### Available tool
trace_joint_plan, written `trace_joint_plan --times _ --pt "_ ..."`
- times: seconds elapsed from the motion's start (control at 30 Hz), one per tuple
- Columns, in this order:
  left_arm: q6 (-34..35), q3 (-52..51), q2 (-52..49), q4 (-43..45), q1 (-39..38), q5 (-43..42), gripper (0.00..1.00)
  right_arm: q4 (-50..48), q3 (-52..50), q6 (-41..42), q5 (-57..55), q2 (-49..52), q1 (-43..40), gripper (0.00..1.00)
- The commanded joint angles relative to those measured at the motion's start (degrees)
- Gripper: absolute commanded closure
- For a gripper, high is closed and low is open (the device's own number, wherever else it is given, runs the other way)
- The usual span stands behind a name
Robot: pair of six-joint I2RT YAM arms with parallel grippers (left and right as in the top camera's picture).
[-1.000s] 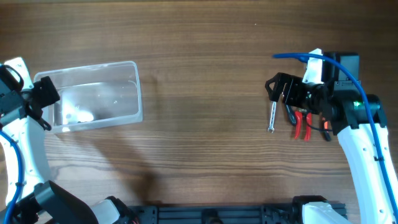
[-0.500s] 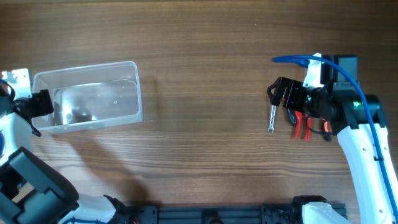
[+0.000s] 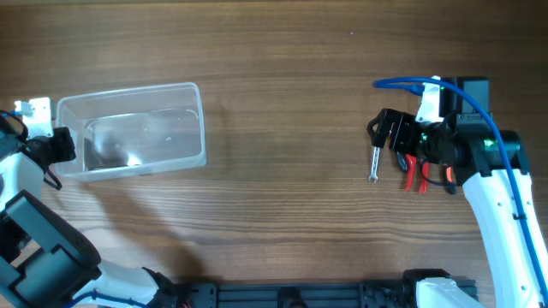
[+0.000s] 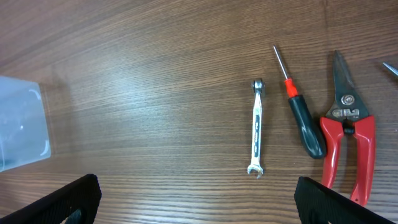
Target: Pack container
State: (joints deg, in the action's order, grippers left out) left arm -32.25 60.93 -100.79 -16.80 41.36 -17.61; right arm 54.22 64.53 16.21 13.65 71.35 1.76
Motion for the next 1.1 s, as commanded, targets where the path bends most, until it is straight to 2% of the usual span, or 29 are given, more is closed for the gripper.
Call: trace_joint_plan --times 0.0,0.1,0.2,0.3,0.4,0.5,0.67,0.8,0.97,1.07 --pt "8.9 0.6 1.8 1.4 -0.3 -2.5 0.96 0.2 -0.5 0.5 -0.7 0.5 -0.1 0.0" --pt "14.7 1.9 6.8 0.3 -2.4 -2.5 0.96 0.2 -0.5 0.5 -0.7 0.5 -0.1 0.0" --pt "15.2 2.9 14.5 -2.4 -6.7 -2.5 0.96 0.0 -0.5 0.5 -0.7 0.5 -0.1 0.0" --pt "15.5 2.9 24.0 -6.5 -14.3 -2.4 0.96 -1.1 -0.5 0.5 -0.7 0.5 -0.1 0.0" --pt "21.0 2.9 31.2 -11.3 -23.1 1.9 0.96 -2.6 -0.5 2.3 -0.7 0.5 -0.1 0.0" --pt "30.8 2.9 35.0 -20.2 -34.5 5.9 0.96 -5.1 -0.5 2.3 -0.8 0.5 -0.1 0.0" --pt "42.1 2.8 33.4 -28.2 -46.3 10.3 0.96 -8.4 -0.5 8.0 -5.1 0.5 -0.1 0.0" --pt "48.4 2.8 29.7 -30.7 -53.9 17.6 0.96 -9.3 -0.5 8.2 -6.4 0.5 -0.5 0.0" --pt "52.7 2.8 22.6 -29.8 -59.4 24.2 0.96 -9.6 -0.5 8.4 -6.4 0.5 -0.7 0.0" --pt "52.7 2.8 17.3 -28.4 -60.4 24.3 0.96 -9.3 -0.5 8.3 -6.4 0.5 -0.7 0.0"
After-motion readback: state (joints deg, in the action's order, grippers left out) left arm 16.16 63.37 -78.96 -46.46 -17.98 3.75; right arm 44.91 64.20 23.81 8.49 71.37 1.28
